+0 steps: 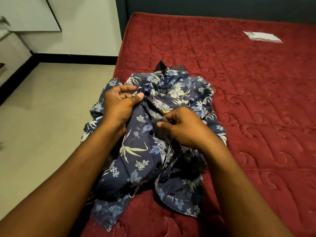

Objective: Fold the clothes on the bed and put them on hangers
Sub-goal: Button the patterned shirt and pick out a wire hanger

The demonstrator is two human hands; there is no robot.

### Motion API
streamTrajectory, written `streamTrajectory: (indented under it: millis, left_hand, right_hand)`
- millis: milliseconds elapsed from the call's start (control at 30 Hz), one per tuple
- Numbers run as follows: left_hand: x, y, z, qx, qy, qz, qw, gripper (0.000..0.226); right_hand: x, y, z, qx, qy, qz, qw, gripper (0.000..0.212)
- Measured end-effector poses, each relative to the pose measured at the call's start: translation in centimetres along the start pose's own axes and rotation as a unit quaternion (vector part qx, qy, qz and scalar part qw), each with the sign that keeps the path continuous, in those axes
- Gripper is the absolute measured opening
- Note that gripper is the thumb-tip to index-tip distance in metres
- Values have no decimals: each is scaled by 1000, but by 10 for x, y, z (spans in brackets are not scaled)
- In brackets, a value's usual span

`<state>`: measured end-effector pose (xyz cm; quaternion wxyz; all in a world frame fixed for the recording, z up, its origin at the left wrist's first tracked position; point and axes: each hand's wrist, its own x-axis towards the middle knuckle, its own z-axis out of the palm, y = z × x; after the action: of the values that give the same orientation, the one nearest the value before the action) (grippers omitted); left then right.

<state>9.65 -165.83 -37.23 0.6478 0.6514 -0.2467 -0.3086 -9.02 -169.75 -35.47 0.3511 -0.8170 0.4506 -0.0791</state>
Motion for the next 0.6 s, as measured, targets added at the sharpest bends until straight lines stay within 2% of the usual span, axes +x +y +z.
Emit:
streamTrajectory:
  millis: [33,100,167,200,233,300,333,400,433,600]
  left_hand:
    - [-1,1,-3,14,1,7,1000,33]
    - [-8,10,-8,120,35,92,988,29]
    - [-23,32,-15,229,49,200,951,19]
    - [-34,45,-18,268,22,228,936,18]
    - [-45,55,-20,303,-23,224,926,22]
    - [-69,65,-17,377,-118,154,906,36]
    - [-76,61,-14,428,-145,127,883,43]
    - [-84,46,-9,527,-161,97,829,52]
    - [-86,39,-7,552,-161,84,813,53]
    - [-81,19,-7,582,-162,61,794,36]
  right_hand:
    - [0,3,-3,20,7,4,1000,31]
    - [1,7,-6,38,8,3,999,30]
    - [-1,7,-6,45,1,0,999,28]
    - [-2,6,-7,54,5,2,999,25]
    - [-3,5,-7,66,13,5,998,21]
    - [-7,2,-9,86,37,10,996,13]
    - [-8,0,-9,96,49,10,994,11]
    - [-13,-1,-12,110,74,7,991,11]
    - [-15,0,-14,111,80,3,991,11]
    - [-18,3,-17,154,46,10,987,12]
